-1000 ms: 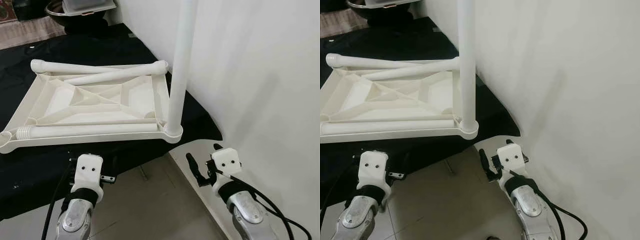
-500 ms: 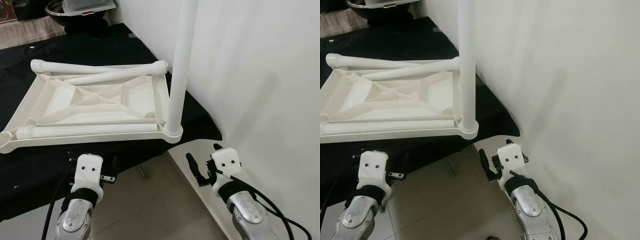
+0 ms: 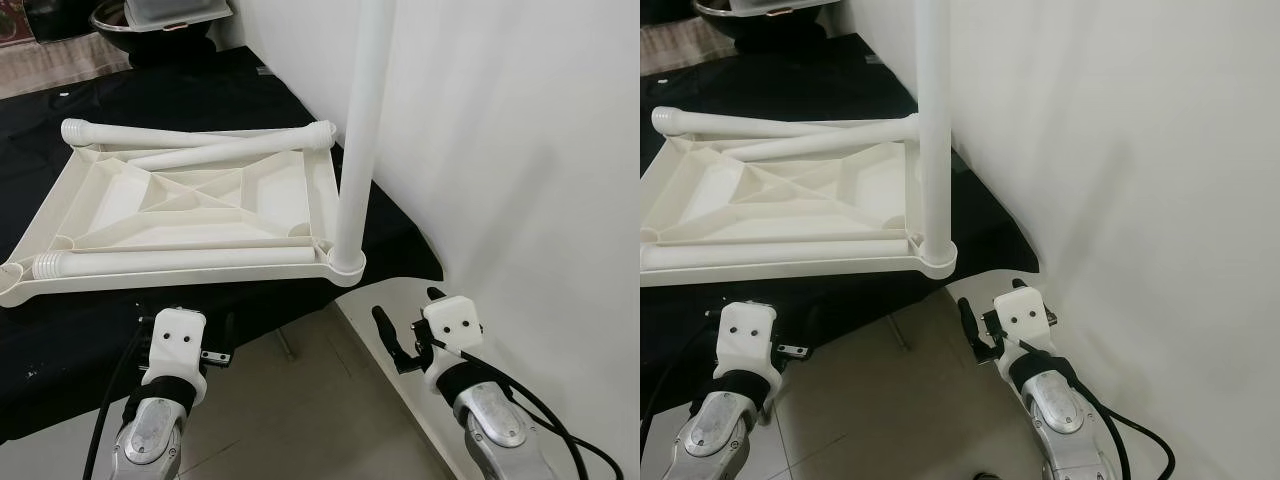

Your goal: Building children table

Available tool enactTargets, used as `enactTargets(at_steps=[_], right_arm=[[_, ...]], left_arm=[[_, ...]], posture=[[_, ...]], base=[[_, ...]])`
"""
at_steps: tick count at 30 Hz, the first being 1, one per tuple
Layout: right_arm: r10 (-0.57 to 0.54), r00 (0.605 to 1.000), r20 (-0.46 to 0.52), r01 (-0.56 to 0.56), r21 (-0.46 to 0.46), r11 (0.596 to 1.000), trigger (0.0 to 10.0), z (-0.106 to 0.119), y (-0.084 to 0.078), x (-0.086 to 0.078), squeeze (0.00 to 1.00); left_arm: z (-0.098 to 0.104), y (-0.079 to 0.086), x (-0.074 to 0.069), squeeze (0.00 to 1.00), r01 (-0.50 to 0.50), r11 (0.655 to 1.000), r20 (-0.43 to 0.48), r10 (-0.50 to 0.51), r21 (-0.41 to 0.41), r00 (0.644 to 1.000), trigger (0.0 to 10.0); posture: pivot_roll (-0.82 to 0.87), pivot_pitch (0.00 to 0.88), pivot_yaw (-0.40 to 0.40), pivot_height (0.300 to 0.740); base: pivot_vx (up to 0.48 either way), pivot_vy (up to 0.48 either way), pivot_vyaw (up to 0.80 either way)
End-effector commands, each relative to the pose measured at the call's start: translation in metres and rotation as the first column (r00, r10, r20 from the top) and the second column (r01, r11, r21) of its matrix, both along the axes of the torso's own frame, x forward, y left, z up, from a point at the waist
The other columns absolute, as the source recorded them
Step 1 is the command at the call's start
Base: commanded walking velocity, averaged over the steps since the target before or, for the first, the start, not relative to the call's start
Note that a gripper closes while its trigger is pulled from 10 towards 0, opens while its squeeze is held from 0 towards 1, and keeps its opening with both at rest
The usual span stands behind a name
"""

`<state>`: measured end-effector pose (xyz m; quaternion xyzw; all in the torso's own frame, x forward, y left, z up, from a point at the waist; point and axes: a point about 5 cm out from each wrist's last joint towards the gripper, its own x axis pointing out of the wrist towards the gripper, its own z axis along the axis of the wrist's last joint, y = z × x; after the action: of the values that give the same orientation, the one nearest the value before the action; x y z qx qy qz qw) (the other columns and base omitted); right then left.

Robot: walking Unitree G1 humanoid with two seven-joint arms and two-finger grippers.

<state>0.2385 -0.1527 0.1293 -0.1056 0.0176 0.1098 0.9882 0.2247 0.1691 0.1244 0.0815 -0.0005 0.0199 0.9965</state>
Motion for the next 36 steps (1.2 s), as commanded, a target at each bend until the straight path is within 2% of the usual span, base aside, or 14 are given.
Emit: enactTargets(at_steps=[1,36], right_arm=[[-0.036,0.998,-0.048,0.04,0.089,0.995,10.0,-0.0032,0.0042,0.0115,0.0],[-0.024,0.998,-0.063,0.03,0.093,0.995,10.0,-0.007,0.004,0.0112,0.0]], left_arm=[[-0.0012,-0.0096,0.0166,0.0,0.027,0.999,-0.073,-0.025,0.038,0.997,10.0],[-0.0059,-0.0124,0.0171,0.0,0.037,0.998,-0.096,-0.032,0.05,0.995,10.0]], posture=[[-0.07,0.149,0.0,0.74],[-0.08,0.137,0.001,0.74]], base=[[0.0,0.0,0.0],[0.0,0.0,0.0]])
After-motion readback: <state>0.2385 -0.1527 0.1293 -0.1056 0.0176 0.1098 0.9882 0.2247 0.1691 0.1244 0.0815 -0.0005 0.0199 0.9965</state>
